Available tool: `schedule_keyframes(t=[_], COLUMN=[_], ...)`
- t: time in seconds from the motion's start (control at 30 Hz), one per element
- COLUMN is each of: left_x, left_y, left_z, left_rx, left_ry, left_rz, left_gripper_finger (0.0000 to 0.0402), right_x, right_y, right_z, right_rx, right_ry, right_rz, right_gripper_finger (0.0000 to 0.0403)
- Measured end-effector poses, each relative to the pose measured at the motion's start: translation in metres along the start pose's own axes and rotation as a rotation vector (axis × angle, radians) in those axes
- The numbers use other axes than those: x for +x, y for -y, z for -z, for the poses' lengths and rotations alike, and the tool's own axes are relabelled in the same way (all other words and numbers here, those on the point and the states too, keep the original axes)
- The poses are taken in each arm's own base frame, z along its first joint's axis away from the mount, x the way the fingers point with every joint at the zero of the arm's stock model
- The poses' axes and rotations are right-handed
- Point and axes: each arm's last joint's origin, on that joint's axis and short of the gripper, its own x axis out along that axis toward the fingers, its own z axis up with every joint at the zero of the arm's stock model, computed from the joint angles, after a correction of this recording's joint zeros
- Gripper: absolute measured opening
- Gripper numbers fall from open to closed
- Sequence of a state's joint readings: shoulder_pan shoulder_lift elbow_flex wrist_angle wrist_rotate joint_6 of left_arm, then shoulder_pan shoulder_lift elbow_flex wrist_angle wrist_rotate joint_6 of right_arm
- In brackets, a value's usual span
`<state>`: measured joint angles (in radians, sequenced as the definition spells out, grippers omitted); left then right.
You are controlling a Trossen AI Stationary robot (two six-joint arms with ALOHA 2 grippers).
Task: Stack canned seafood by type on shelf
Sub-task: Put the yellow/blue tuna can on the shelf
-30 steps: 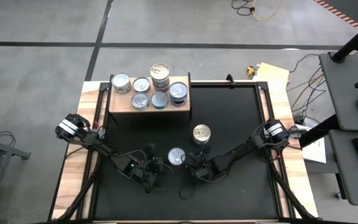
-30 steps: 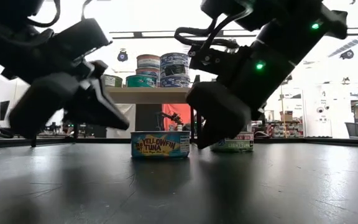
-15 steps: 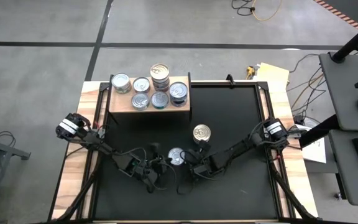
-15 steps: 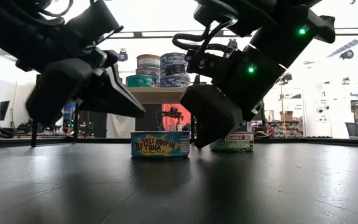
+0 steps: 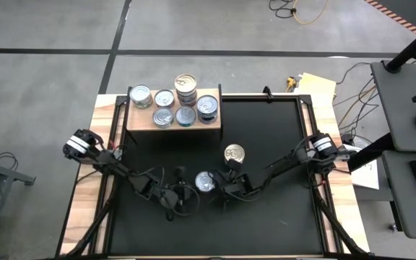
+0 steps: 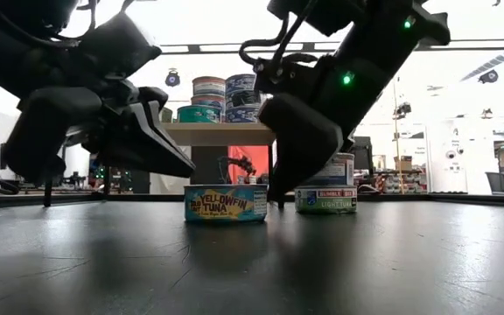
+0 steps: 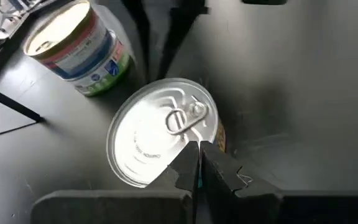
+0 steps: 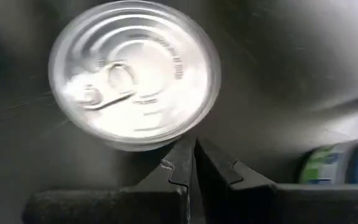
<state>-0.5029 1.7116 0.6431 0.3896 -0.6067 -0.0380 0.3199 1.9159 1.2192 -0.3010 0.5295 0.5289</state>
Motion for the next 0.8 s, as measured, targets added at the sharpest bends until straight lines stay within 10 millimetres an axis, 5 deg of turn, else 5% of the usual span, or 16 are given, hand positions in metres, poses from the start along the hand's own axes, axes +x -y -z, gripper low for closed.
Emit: schedule_keyframes(t=[0.4, 0.8], left_x=[-0.005, -0.02], left_y=[-0.005, -0.016], left_z=[0.004, 0.007], left_rx=[-0.032, 0.019], left_ry=[0.038, 0.02], left_rz=[0.039, 0.042], left_gripper_finger=[0.0, 0.0], right_x=[-0.004, -0.02], right_y=[0.0, 0.016], right_z=[0.006, 0.013], right_rx=[0.087, 0.487], right_ry=[0.034, 0.027], right_rz=[-0.216, -0.243], right_gripper_finger=[0.0012, 0.0012])
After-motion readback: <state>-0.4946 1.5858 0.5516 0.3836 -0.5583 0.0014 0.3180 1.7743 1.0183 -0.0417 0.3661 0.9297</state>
